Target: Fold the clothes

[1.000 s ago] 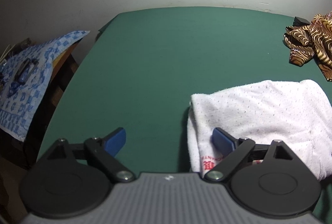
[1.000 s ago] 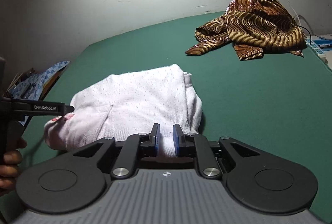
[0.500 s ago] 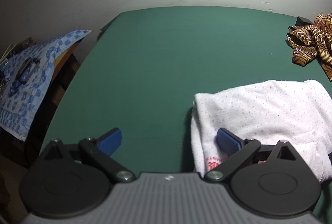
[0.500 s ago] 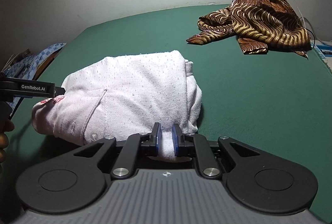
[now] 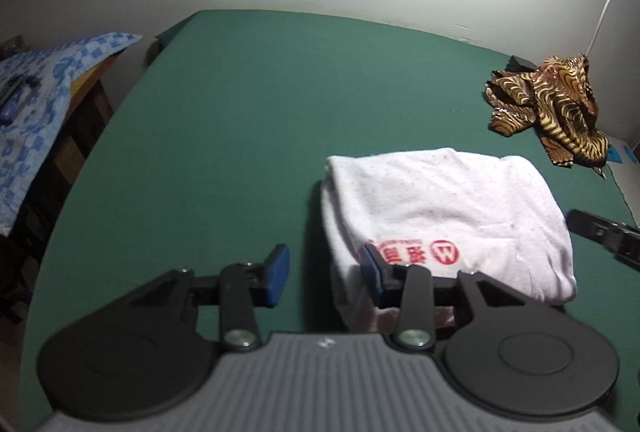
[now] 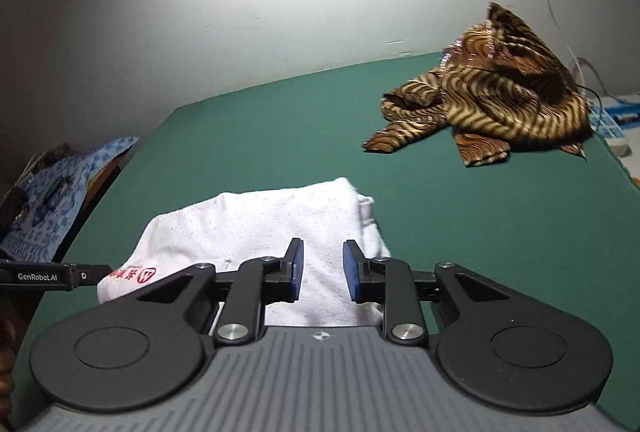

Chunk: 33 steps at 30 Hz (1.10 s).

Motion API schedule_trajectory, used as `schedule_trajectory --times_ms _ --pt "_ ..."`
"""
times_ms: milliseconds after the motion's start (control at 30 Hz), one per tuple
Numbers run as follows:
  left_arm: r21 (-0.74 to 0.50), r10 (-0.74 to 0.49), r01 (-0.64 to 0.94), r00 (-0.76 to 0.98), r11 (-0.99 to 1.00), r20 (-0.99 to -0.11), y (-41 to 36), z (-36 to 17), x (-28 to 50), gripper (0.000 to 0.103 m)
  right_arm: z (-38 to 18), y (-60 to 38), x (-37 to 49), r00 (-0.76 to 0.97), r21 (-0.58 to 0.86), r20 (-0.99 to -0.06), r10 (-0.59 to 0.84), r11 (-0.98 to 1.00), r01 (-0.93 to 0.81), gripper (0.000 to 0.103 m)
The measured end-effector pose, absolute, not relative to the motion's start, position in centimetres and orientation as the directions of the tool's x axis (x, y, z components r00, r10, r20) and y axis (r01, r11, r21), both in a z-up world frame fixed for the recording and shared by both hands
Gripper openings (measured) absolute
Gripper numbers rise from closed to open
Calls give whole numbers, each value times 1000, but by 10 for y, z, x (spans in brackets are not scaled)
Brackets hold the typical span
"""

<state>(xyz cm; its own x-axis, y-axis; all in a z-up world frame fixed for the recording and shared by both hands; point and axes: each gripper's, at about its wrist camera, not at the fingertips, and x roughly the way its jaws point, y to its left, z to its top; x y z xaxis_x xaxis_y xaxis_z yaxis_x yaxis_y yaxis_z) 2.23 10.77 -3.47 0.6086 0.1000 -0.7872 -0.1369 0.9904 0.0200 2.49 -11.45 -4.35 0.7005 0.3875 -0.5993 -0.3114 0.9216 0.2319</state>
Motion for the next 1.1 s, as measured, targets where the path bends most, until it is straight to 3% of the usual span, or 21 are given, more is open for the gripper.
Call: schedule_trajectory --times_ms 167,267,300,533,633,667,700,733,767,867,1000,1100 --pt "12 80 -114 607 993 -791 97 -41 21 46 -61 -80 40 682 144 -613 399 905 -400 24" --pt "41 125 -148 615 988 -779 106 -49 23 80 -79 -94 58 671 184 -635 383 919 -350 22" --pt "46 126 -144 616 988 -777 109 -49 23 84 -79 -98 61 663 202 -635 397 913 -353 19" --pt "17 100 -140 612 990 -785 126 -46 20 82 -70 -126 59 678 206 -624 387 919 -336 16" --pt "-38 51 -131 614 991 -787 133 -44 16 67 -73 -139 58 673 255 -616 410 911 -323 10" --pt "-56 35 -128 615 990 -787 135 -43 15 61 -69 -143 55 684 260 -604 409 913 -315 11" --pt "-75 19 -125 616 989 -787 138 -43 14 61 -67 -147 52 703 260 -592 394 919 -296 25" --pt "-93 2 -122 617 988 -787 140 -42 12 69 -67 -153 52 707 266 -595 383 924 -276 43" --pt "-111 -14 -119 618 987 -786 142 -41 11 74 -67 -159 52 702 276 -605 377 926 -258 50" --pt "-164 -60 -112 620 980 -782 149 -40 7 74 -71 -176 52 666 334 -632 396 915 -227 49" --pt "-216 -92 -125 627 968 -773 158 -38 4 86 -80 -186 51 598 427 -656 460 880 -209 51" --pt "-255 -115 -134 633 958 -765 164 -37 1 87 -85 -184 53 577 463 -659 483 865 -195 53"
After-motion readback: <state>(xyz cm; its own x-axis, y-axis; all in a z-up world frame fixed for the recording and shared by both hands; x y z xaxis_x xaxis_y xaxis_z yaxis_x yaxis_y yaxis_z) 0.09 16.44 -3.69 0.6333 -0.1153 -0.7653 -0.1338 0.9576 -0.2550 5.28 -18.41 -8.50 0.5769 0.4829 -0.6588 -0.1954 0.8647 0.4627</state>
